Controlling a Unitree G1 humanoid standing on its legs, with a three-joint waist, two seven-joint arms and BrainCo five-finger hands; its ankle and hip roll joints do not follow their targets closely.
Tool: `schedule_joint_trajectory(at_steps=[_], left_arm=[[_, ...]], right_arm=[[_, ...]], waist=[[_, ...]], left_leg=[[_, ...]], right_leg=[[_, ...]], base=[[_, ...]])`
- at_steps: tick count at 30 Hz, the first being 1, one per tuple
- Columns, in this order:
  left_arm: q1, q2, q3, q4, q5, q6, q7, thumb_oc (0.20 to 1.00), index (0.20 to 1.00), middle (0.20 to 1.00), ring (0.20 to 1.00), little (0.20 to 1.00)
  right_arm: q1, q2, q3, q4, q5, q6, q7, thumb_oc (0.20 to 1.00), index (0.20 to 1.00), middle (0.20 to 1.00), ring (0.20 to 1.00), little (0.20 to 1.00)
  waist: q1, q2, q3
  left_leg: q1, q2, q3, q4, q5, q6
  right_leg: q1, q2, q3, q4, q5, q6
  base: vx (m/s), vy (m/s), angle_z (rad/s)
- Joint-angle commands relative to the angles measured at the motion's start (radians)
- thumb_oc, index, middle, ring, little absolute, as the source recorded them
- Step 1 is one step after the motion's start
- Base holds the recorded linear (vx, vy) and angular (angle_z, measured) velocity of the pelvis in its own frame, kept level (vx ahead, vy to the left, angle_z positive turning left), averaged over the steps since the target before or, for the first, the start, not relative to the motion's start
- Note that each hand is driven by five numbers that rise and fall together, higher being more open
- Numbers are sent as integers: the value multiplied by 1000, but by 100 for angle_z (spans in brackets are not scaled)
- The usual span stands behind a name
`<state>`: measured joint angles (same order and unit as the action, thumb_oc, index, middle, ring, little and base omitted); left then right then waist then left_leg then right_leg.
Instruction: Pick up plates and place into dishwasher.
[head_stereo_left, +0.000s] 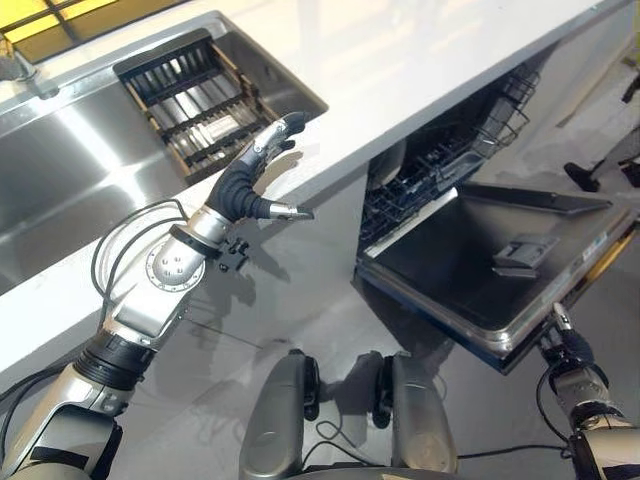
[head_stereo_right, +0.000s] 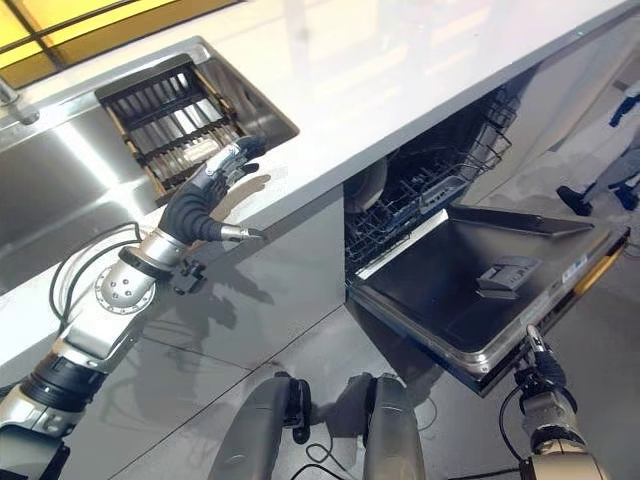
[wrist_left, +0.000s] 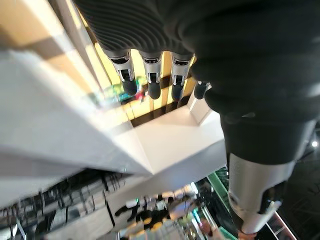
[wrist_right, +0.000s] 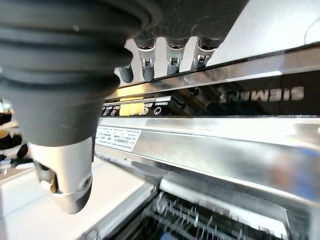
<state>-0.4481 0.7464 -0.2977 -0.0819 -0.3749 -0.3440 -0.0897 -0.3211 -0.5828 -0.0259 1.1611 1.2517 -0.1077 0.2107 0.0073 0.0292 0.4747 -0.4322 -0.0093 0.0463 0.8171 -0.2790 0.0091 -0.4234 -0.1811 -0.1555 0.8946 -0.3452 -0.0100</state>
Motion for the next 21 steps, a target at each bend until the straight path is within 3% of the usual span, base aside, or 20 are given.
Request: schedule_joint_trajectory(at_steps=[1, 6, 11, 21], left_arm=[[13, -39, 24, -23, -49, -66, -45, 1000, 1000, 1000, 1000, 1000], [-2, -11, 29, -23, -49, -61, -65, 1000, 1000, 1000, 1000, 1000], [-38, 5, 17, 0, -72, -65, -93, 1000, 1000, 1000, 1000, 1000], [-72, 32, -30, 13, -144, -80, -169, 1000, 1000, 1000, 1000, 1000]], right_arm=[[-294, 88, 118, -337, -14, -20, 288, 1000, 1000, 1000, 1000, 1000], [-386, 37, 138, -455, -5, -25, 234, 1000, 1000, 1000, 1000, 1000], [-496, 5, 142, -431, -7, -11, 187, 1000, 1000, 1000, 1000, 1000], [-535, -20, 152, -363, 13, 14, 158, 1000, 1000, 1000, 1000, 1000]], waist=[[48, 39, -8], [62, 29, -11], [80, 24, -19], [101, 12, -55]], left_leg=[[37, -32, 30, 8, -72, 76], [22, -34, 16, 24, -71, 71], [25, -33, 2, 32, -74, 65], [63, -28, -14, 1, -64, 56]], right_leg=[[25, 15, -7, -41, 67, -40], [20, 7, -20, -31, 67, -38], [33, 1, -32, -25, 60, -39], [100, 3, -48, -77, 65, -43]], base=[[6, -58, -25], [-6, -54, -29], [20, -44, -33], [31, -31, 41]])
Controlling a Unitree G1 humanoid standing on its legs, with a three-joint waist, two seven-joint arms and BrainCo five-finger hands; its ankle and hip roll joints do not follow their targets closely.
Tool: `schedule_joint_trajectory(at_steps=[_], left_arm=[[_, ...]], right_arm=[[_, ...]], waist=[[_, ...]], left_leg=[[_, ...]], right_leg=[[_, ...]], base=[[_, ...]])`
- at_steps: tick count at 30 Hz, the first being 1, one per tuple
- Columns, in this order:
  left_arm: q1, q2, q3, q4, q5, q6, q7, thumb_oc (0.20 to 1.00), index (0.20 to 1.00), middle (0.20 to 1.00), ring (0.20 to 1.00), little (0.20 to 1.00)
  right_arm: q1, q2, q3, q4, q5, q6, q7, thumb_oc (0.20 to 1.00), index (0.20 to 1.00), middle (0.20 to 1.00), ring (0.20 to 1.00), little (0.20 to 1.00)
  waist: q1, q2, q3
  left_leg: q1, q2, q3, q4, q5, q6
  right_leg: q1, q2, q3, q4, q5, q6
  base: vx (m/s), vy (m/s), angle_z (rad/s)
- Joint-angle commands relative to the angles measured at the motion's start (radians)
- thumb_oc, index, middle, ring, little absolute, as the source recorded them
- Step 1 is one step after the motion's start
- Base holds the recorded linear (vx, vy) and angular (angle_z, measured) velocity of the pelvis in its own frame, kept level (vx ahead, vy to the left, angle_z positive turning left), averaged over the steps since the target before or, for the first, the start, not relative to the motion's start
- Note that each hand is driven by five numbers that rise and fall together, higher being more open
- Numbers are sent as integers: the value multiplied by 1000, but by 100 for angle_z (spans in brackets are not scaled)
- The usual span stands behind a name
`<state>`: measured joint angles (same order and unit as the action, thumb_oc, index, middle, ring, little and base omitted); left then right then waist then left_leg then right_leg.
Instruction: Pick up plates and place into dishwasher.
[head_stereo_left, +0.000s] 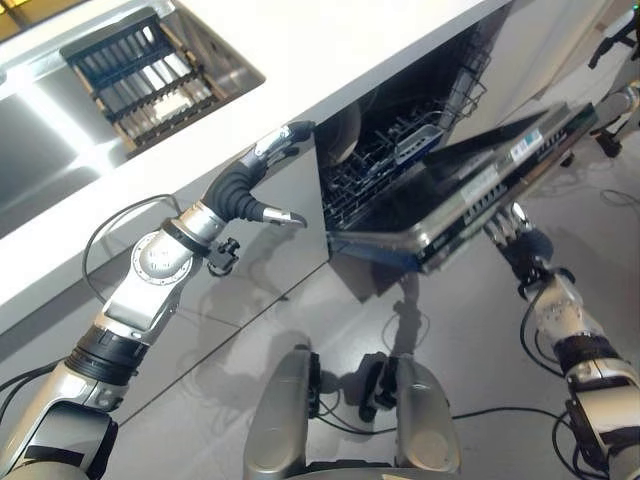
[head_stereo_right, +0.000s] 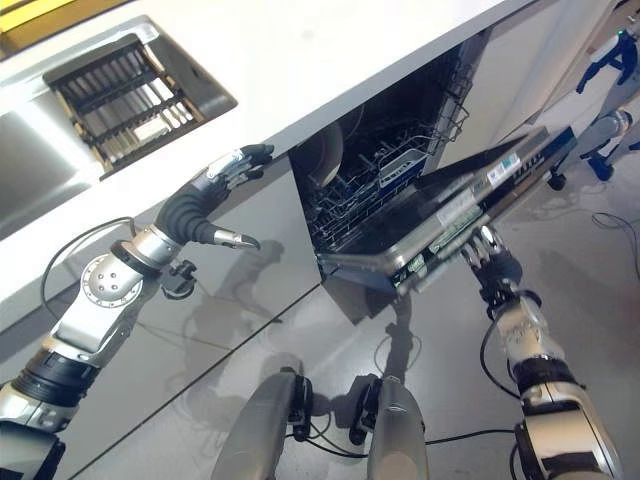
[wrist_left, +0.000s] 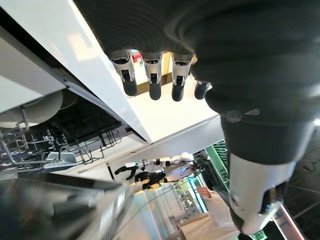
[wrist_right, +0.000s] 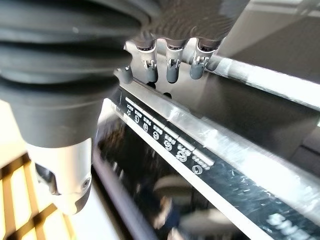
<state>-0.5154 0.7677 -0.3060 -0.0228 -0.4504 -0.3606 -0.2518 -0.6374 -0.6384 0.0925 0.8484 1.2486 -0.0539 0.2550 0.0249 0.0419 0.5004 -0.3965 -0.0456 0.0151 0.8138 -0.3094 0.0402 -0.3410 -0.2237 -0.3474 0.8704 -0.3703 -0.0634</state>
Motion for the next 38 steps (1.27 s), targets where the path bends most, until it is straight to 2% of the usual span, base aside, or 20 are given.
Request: schedule_joint_trajectory(at_steps=[1, 11, 14, 17, 20, 23, 26, 28, 29, 32, 35, 37, 38], left_arm=[[-4, 8, -23, -42, -71, -62, -11, 1000, 1000, 1000, 1000, 1000], [59, -7, -44, -12, -99, -14, -107, 1000, 1000, 1000, 1000, 1000], [80, -19, -61, 2, -119, 15, -165, 1000, 1000, 1000, 1000, 1000], [102, -49, -101, 38, -158, 67, -230, 1000, 1000, 1000, 1000, 1000], [141, -101, -161, 105, -193, 130, -281, 1000, 1000, 1000, 1000, 1000], [201, -193, -220, 216, -235, 177, -398, 1000, 1000, 1000, 1000, 1000], [266, -291, -244, 357, -332, 222, -488, 1000, 1000, 1000, 1000, 1000], [299, -346, -247, 472, -353, 233, -548, 1000, 1000, 1000, 1000, 1000], [317, -371, -242, 539, -342, 217, -568, 1000, 1000, 1000, 1000, 1000], [367, -421, -203, 704, -267, 191, -556, 1000, 1000, 1000, 1000, 1000], [396, -454, -160, 825, -183, 166, -490, 1000, 1000, 1000, 1000, 1000], [405, -475, -123, 924, -100, 140, -398, 1000, 1000, 1000, 1000, 1000], [407, -486, -109, 961, -90, 150, -350, 1000, 1000, 1000, 1000, 1000]], right_arm=[[-210, 39, 32, -44, 13, -39, 110, 1000, 1000, 1000, 1000, 1000], [-129, 49, -10, 42, -36, -21, 82, 1000, 1000, 1000, 1000, 1000], [-118, 49, -27, 78, -64, -30, 50, 1000, 1000, 1000, 1000, 1000], [-101, 71, -42, 121, -102, -54, -21, 1000, 1000, 1000, 1000, 1000], [-69, 117, -36, 141, -130, -38, -65, 1000, 1000, 1000, 1000, 1000], [-31, 174, -17, 186, -147, -28, -54, 1000, 1000, 1000, 1000, 1000], [9, 216, 2, 231, -186, 11, -31, 1000, 1000, 1000, 1000, 1000], [30, 236, 10, 278, -217, 41, -2, 1000, 1000, 1000, 1000, 1000], [45, 247, 17, 294, -238, 53, 13, 1000, 1000, 1000, 1000, 1000], [136, 289, 38, 294, -300, 79, 45, 1000, 1000, 1000, 1000, 1000], [239, 334, 62, 287, -357, 89, 77, 1000, 1000, 1000, 1000, 1000], [314, 370, 78, 277, -411, 102, 72, 1000, 1000, 1000, 1000, 1000], [350, 393, 91, 264, -423, 113, 62, 1000, 1000, 1000, 1000, 1000]], waist=[[83, -2, -84], [95, -22, -159], [99, -28, -187], [96, -32, -222], [84, -38, -258], [71, -44, -293], [57, -43, -326], [53, -41, -346], [52, -41, -355], [47, -45, -382], [37, -48, -402], [29, -49, -415], [23, -50, -419]], left_leg=[[35, 11, 16, -3, -32, 23], [138, 18, 3, -135, 2, 15], [174, 19, 4, -184, 12, 11], [226, 23, 10, -271, 41, 4], [284, 30, 17, -382, 87, -3], [345, 30, 23, -507, 148, -13], [388, 31, 33, -605, 196, -19], [411, 34, 33, -663, 221, -24], [421, 34, 33, -692, 232, -25], [446, 39, 34, -762, 256, -28], [462, 42, 43, -813, 276, -30], [474, 47, 52, -848, 290, -35], [479, 47, 55, -863, 297, -36]], right_leg=[[26, 46, 142, -60, 92, 10], [157, 69, 133, -215, 127, 16], [199, 82, 130, -272, 138, 22], [245, 99, 134, -357, 162, 35], [286, 116, 152, -461, 198, 50], [337, 135, 171, -596, 253, 67], [367, 153, 188, -692, 300, 80], [383, 160, 201, -743, 327, 87], [389, 161, 205, -768, 340, 91], [401, 163, 215, -825, 368, 102], [410, 165, 215, -869, 388, 111], [416, 166, 206, -897, 401, 118], [419, 168, 207, -910, 407, 120]], base=[[47, -24, 36], [54, -17, 29], [41, -12, 11], [33, -2, -3], [20, -3, -4], [17, 1, -6], [1, 24, -18], [11, 20, -17], [16, 9, -9], [26, 0, -6], [53, -1, -7], [83, -9, -5], [89, -13, -5]])
